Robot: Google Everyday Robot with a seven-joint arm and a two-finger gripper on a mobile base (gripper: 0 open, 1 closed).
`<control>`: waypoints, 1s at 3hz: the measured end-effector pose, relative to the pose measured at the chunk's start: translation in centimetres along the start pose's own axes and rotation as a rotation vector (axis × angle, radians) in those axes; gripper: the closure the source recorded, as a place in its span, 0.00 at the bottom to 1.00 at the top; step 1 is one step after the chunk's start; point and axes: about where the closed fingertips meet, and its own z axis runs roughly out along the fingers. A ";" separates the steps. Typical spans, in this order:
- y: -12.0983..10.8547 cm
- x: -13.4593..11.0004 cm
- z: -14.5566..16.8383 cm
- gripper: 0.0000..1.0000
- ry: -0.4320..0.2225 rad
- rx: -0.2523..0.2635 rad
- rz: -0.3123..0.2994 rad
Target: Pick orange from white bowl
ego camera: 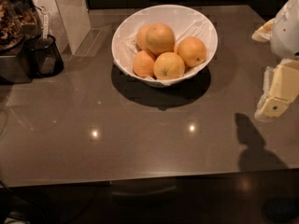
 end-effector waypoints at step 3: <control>-5.2 -7.7 0.3 0.00 -0.174 -0.049 -0.052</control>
Offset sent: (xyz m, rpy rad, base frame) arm 0.0388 0.0397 0.0163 0.0884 0.0327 0.1134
